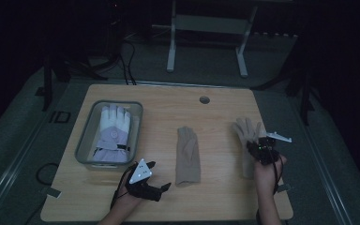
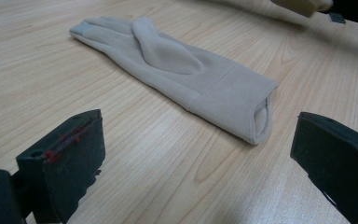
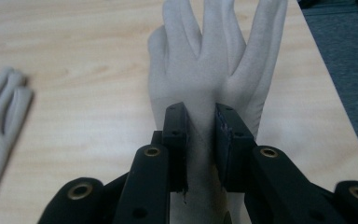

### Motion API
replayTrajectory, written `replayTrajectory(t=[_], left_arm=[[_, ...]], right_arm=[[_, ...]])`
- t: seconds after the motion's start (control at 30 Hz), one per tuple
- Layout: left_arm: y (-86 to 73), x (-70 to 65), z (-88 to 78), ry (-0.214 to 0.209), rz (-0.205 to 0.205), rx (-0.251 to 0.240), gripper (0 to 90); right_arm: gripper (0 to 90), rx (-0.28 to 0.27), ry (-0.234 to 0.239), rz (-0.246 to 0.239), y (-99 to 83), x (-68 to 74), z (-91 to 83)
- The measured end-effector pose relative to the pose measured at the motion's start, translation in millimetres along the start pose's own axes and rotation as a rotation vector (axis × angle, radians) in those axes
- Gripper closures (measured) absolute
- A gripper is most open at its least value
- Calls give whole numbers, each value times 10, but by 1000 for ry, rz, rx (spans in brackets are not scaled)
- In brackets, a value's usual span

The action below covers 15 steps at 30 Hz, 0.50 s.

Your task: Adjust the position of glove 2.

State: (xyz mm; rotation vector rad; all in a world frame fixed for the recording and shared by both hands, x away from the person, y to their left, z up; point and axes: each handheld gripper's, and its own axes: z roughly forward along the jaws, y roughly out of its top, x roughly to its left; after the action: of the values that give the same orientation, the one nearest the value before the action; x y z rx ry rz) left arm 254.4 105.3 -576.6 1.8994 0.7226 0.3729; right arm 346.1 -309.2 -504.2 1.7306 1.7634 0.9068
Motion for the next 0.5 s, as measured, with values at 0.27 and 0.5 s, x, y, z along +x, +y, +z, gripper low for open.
replayTrajectory(t=[0.27,0.5], left_arm=[[1,-3,2,1,2,2,33],[1,-2,1,-2,2,2,33]], right_arm=[[748,73,-9,75,-284,-98,188],[694,77,-16,40,-363,-85,285]])
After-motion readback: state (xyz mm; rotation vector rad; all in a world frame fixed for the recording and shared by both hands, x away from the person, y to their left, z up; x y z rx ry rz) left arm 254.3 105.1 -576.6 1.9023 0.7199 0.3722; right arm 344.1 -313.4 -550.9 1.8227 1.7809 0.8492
